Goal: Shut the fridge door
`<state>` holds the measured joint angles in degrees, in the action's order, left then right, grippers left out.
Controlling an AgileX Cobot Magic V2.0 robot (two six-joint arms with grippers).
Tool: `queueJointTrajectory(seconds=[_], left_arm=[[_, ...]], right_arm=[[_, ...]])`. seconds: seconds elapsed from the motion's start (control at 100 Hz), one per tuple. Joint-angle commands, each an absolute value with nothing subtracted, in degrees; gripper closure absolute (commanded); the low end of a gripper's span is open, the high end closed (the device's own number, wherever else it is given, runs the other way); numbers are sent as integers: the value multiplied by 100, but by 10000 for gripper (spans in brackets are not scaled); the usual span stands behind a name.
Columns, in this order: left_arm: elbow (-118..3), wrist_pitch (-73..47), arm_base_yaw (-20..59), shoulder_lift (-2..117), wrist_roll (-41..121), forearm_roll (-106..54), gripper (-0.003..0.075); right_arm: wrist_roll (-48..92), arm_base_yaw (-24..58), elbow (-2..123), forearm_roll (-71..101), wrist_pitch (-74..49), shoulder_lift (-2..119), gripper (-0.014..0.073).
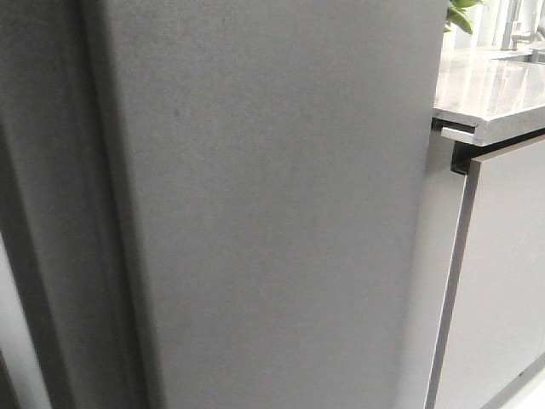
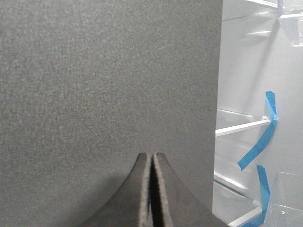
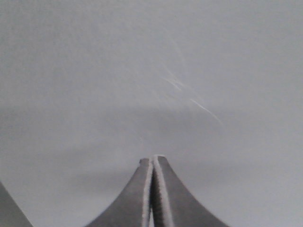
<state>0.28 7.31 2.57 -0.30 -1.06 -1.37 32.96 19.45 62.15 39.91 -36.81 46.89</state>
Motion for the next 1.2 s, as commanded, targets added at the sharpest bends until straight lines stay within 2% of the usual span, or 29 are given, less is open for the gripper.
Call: queueJointTrajectory(seconds=[0.0,0.34,1.19], left_arm=[[230,1146,277,-148,-134,-172,740],[230,1146,277,-148,-134,-172,740],[230,1146,277,-148,-134,-172,740]], right_arm=[[3619,1950,6537,4503,-3253,4934,638],[3989,1986,7057,4865,-3407,5603,638],[4461,2918,7547,5033,-2103,7063,638]])
